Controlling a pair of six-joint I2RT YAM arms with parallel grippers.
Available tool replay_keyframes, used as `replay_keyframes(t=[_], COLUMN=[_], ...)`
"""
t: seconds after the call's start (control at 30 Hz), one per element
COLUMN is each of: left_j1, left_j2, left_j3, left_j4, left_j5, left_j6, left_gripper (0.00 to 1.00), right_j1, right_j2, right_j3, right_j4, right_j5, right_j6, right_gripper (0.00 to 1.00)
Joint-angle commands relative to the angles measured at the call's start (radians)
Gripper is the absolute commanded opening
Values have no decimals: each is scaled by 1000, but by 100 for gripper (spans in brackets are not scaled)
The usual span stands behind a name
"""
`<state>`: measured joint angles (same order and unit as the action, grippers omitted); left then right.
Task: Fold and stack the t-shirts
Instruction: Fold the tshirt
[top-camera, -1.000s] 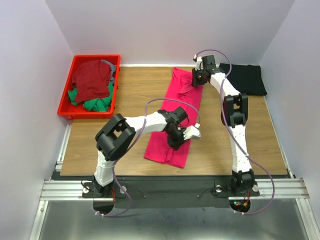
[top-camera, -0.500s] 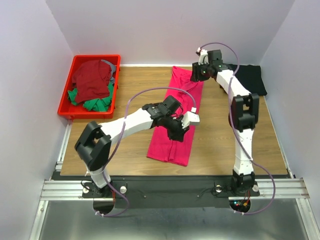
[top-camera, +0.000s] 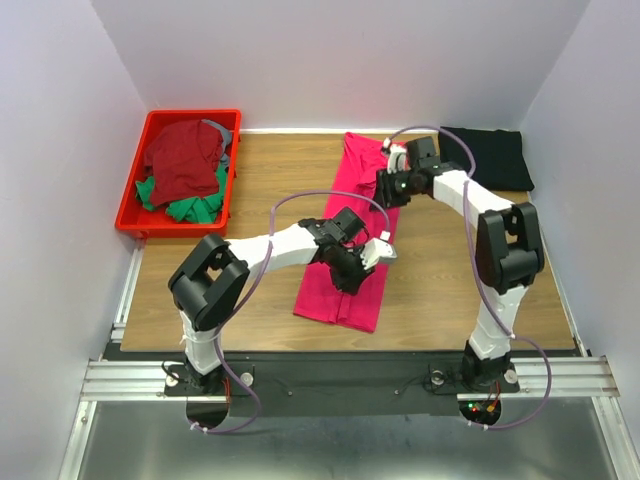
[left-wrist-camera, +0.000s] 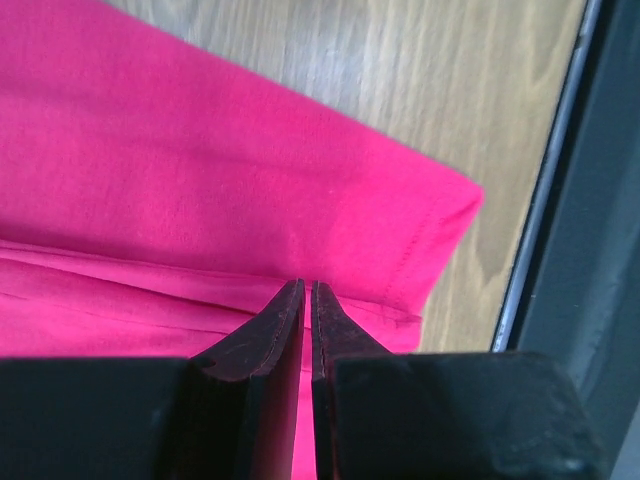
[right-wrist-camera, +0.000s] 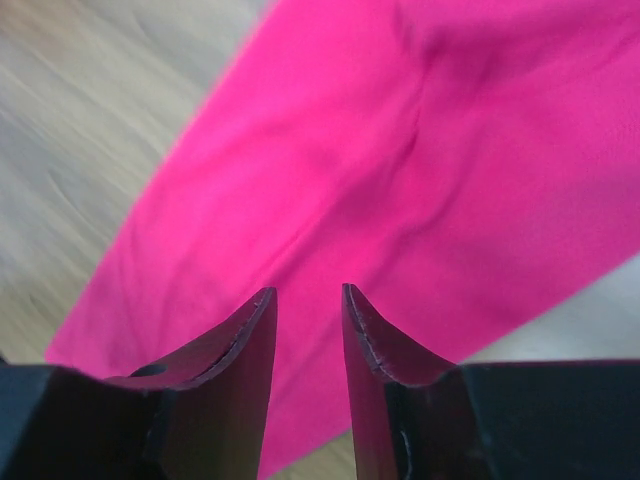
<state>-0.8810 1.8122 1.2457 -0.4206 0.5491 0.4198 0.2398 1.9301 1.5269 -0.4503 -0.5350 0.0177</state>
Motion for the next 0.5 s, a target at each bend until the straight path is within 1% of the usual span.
replay_keyframes(t=[0.0, 0.23, 0.37, 0.47], left_j1=[-12, -32, -42, -42], left_j2=[15, 56, 88, 79], left_j3=[-9, -3, 9, -15], left_j4=[31, 65, 63, 54], left_j5=[-18, -46, -78, -100], left_j6=[-4, -24, -45, -47], left_gripper=[20, 20, 20, 19], right_j1=[12, 13, 13, 13], right_j2=[33, 104, 115, 119], right_j3=[-39, -47, -60, -65], right_j4=[4, 4, 2, 2], right_j5=[-33, 27, 53, 82], right_j6=[41, 42, 30, 11], right_gripper=[37, 34, 33, 33])
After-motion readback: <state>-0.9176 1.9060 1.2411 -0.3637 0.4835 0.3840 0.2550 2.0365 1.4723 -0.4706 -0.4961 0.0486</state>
